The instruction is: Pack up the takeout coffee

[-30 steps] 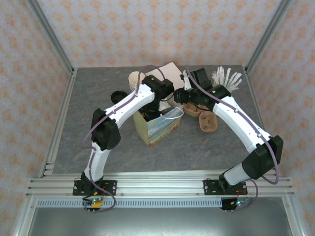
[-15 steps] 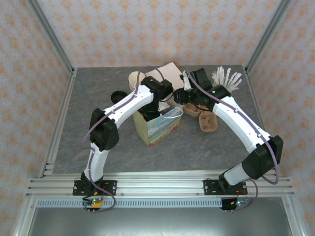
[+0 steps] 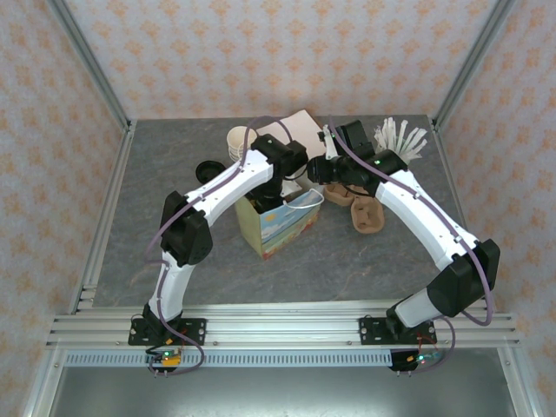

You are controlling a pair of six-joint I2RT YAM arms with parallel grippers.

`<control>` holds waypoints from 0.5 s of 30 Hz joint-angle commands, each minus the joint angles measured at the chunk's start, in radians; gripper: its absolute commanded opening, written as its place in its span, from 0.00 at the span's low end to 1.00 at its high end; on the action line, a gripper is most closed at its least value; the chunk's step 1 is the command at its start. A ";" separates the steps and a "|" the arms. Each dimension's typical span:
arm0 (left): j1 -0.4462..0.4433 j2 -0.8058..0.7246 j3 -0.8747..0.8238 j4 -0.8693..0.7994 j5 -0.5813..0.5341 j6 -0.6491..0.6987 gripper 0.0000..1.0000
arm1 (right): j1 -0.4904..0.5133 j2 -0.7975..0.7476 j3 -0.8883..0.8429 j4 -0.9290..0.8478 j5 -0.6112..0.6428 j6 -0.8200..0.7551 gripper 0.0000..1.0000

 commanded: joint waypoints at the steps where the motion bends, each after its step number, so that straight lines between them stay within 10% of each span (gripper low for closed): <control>1: -0.016 0.035 0.024 -0.012 -0.007 0.007 0.78 | 0.007 0.000 0.014 -0.008 0.011 0.010 0.32; 15: -0.004 -0.020 0.039 0.001 0.009 0.005 0.93 | 0.006 -0.003 0.023 -0.017 0.015 0.006 0.33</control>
